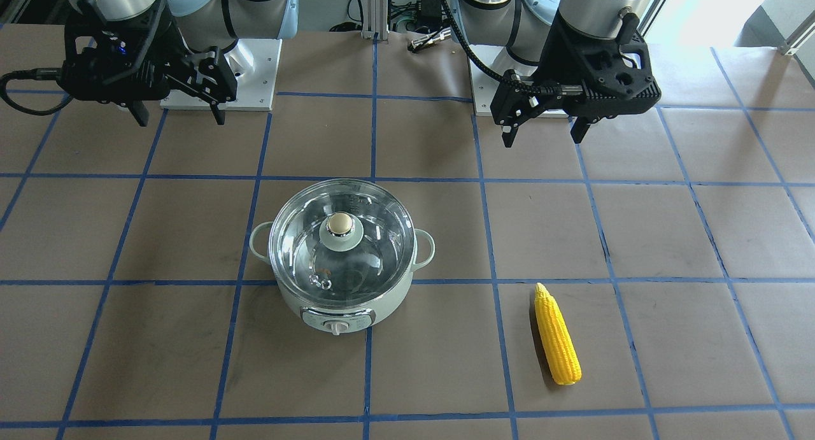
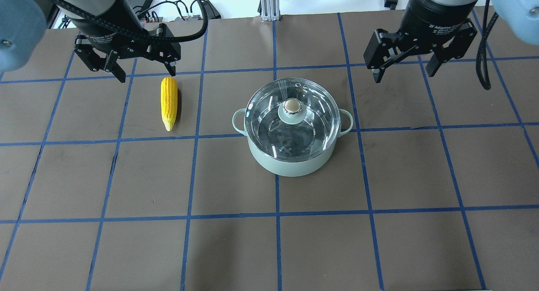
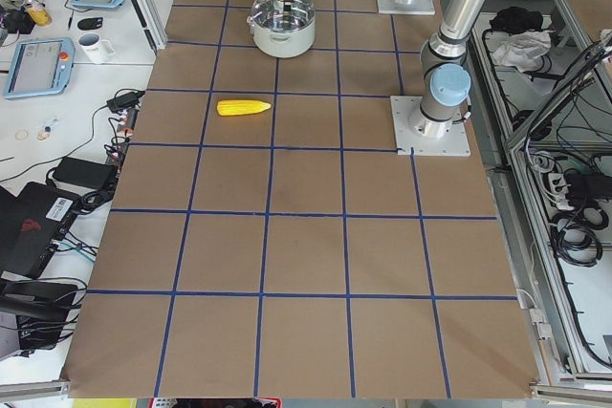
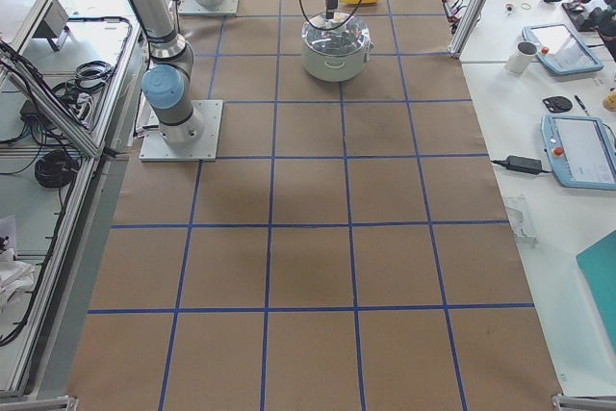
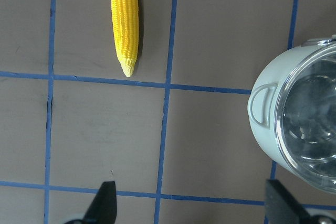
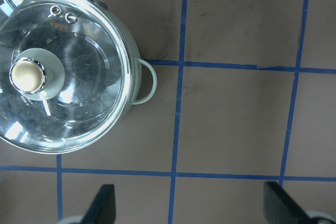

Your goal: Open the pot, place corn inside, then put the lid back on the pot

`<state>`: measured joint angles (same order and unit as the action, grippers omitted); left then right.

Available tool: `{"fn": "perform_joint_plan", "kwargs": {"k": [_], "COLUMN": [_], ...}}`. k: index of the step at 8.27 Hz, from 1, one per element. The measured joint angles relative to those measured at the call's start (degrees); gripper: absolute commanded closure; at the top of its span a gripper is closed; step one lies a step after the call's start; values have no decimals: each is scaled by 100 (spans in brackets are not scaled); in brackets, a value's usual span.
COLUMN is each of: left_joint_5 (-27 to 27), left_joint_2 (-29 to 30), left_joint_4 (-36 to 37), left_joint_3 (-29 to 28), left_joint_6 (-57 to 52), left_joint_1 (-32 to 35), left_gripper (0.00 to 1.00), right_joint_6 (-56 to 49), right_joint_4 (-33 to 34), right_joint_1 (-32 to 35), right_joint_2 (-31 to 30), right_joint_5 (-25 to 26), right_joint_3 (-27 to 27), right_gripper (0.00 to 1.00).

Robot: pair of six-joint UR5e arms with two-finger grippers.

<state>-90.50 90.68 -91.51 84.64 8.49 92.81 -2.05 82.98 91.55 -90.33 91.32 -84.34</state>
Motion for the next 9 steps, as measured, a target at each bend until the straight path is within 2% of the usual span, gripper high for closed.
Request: {"fn": "perform_joint_plan", "kwargs": {"k": [3, 6, 7, 9], "left_joint_5": [-10, -16, -16, -11], "left_joint_2": [130, 221, 309, 709], "left_joint_4": [21, 124, 229, 468], "left_joint_3": [-6, -42, -23, 2], "left_joint_6": [-35, -615, -777, -1087], "left_joint_1": [-1, -96, -180, -499], "left_gripper": [0, 0, 0, 0], "right_joint_6": [-127, -102, -79, 57], "right_joint_4": [-67, -20, 185, 1091], "right_joint_1": [-49, -50, -30, 325], "right_joint_2": [-41, 37, 148, 690], "right_joint_5": [-11, -8, -11, -66], "right_joint_3": [-33, -115, -257, -454], "right_gripper": [0, 0, 0, 0]}}
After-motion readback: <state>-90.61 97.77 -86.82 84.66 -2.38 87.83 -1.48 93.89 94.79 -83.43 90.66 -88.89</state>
